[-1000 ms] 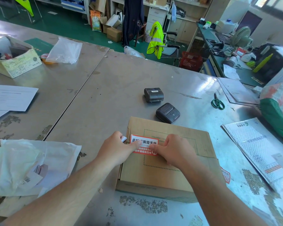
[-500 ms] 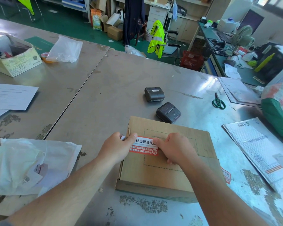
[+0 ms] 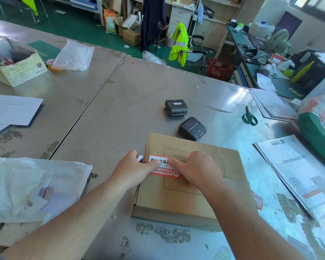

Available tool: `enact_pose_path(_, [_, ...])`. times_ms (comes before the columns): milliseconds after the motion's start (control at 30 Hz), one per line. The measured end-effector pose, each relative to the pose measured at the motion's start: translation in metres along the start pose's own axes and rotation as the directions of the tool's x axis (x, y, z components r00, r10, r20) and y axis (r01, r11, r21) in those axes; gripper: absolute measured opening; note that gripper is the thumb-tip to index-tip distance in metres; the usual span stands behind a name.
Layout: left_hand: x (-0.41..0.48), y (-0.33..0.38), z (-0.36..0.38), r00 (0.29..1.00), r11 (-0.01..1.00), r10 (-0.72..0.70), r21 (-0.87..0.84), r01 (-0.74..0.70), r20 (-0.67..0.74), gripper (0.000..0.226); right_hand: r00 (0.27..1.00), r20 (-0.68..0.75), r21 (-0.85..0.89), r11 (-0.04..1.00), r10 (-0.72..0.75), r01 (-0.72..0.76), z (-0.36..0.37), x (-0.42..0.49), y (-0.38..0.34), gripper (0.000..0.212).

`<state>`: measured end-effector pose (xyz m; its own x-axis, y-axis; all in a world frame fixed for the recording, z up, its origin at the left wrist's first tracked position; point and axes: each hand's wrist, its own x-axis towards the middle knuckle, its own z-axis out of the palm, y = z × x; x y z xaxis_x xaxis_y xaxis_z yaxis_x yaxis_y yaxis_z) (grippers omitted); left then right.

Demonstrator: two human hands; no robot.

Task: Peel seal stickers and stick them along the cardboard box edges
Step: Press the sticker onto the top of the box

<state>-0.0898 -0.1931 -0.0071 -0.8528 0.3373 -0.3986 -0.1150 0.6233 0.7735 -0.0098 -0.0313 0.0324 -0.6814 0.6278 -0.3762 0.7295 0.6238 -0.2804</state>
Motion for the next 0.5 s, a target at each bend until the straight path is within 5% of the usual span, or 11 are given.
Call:
enact_pose_path(200, [-0.005, 0.001, -0.001, 1.000, 1.000, -0.017, 0.013, 0.017, 0.003, 0.047, 0.997, 0.039, 0.009, 0.997, -0.071, 0.071, -0.007, -0.005, 0.005, 0.045])
enact_pose_path(500, [-0.007, 0.034, 0.004, 0.993, 0.980, 0.004, 0.198, 0.020, -0.117, 0.081, 0.993, 0.034, 0.043, 0.993, -0.114, 0.113, -0.010, -0.014, 0.018, 0.039])
